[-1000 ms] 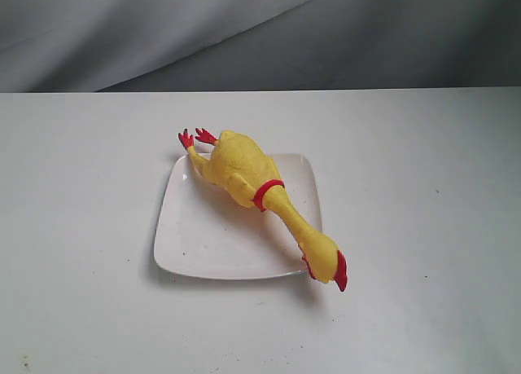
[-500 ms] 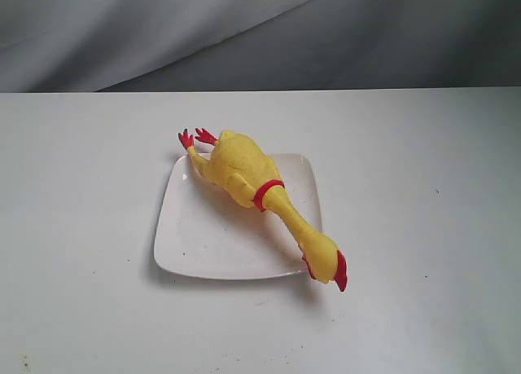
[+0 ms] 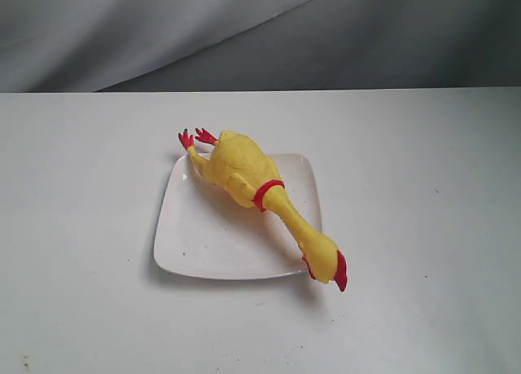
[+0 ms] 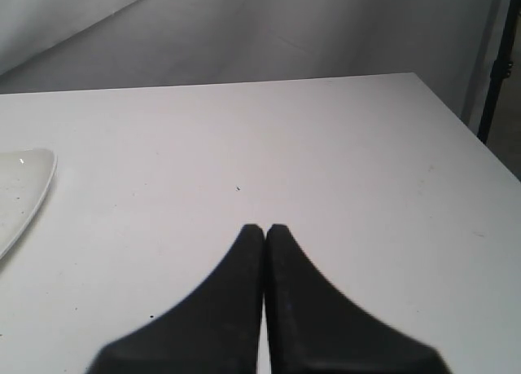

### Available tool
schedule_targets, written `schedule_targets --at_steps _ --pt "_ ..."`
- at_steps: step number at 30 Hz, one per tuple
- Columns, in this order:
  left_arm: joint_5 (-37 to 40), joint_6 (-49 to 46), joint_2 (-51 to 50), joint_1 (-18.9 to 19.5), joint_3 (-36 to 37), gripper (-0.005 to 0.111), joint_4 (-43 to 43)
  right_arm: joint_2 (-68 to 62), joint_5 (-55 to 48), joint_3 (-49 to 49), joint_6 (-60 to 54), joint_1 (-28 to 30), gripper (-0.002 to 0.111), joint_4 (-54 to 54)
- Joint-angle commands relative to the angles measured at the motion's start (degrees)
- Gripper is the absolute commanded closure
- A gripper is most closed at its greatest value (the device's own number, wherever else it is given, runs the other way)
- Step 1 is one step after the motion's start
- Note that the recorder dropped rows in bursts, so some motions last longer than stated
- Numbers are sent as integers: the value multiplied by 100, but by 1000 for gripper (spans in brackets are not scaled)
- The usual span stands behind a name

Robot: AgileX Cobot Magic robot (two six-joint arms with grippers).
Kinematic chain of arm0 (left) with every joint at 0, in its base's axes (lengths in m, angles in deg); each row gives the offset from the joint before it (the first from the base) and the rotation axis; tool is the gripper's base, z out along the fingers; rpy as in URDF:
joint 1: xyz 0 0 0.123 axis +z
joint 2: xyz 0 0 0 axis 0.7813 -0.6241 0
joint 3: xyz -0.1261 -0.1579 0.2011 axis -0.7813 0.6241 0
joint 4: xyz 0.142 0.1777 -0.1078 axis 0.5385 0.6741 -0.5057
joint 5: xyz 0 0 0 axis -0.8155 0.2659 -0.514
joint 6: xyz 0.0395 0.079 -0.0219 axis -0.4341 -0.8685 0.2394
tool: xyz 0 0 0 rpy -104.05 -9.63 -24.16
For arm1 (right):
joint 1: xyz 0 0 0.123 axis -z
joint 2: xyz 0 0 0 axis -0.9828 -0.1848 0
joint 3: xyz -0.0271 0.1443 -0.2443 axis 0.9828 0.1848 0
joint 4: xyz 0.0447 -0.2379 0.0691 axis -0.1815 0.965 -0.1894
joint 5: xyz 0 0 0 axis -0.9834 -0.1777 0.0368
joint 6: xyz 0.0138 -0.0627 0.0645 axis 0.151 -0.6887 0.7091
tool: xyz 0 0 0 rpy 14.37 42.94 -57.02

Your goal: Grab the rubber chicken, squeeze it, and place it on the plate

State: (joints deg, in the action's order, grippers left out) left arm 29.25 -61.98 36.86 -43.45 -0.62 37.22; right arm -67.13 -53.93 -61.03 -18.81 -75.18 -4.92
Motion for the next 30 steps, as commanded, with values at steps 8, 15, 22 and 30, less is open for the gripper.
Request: schedule_targets --at_steps 8,15,22,30 --pt "342 -45 22 17 233 107 -65 36 12 18 14 52 108 39" --pt "693 -45 22 17 233 107 -65 36 12 18 1 52 108 39" --pt "693 -45 22 17 233 107 -65 36 12 18 1 52 108 39" --pt "693 -45 22 17 233 107 -65 36 12 18 1 52 108 39"
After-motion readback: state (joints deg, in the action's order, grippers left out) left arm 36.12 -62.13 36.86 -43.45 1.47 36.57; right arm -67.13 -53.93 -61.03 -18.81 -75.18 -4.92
